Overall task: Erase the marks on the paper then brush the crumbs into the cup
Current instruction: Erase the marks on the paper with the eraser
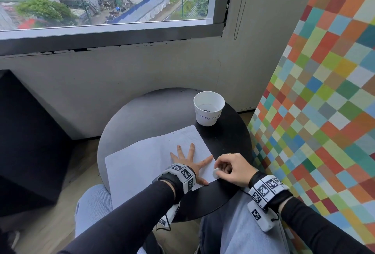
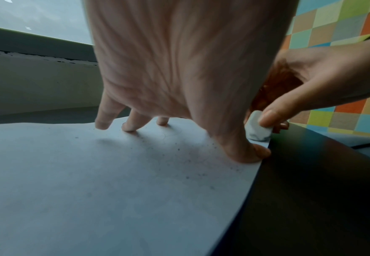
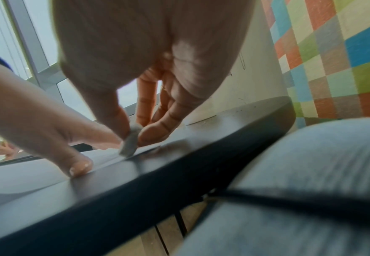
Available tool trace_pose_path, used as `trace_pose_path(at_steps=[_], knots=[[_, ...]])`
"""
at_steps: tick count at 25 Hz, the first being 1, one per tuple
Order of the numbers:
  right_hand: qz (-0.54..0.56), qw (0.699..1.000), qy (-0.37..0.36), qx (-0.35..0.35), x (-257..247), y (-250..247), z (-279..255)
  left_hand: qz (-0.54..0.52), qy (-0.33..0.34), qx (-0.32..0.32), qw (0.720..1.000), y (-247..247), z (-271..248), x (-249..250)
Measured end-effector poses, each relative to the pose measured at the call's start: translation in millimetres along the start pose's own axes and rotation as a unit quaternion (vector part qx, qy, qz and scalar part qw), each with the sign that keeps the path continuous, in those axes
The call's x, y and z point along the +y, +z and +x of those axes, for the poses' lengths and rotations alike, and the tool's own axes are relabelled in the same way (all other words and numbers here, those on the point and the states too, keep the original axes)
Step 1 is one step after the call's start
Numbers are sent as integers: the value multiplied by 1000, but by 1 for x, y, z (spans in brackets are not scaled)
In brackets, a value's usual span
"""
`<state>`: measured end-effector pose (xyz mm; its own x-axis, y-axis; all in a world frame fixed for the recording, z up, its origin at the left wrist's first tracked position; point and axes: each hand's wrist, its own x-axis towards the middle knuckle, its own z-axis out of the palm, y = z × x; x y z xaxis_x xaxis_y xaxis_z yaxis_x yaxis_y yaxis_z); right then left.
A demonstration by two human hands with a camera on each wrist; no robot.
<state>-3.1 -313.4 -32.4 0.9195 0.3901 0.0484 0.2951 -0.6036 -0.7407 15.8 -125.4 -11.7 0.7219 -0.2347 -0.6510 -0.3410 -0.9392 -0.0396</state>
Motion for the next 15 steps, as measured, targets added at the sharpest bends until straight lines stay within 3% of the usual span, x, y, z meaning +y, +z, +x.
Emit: trace_pose_path(at_steps=[2,5,8,11,15], knots=[[0,1000,7,20,1,-3,0,3,1,2,1000,-1,2,-1],[-3,999,-25,-22,-3,4,-1,-1,4,0,1000,0,1,-2],[-17,999,-6,32,0,5,4,-8,12,-14,1000,-3,0,-3],[-29,999,2,42,3,3,5,13,16,-41,999,-12,1,-8],[-6,998,-48,-27,-7,14,0,46,22,-35,998,-15,1,-9]])
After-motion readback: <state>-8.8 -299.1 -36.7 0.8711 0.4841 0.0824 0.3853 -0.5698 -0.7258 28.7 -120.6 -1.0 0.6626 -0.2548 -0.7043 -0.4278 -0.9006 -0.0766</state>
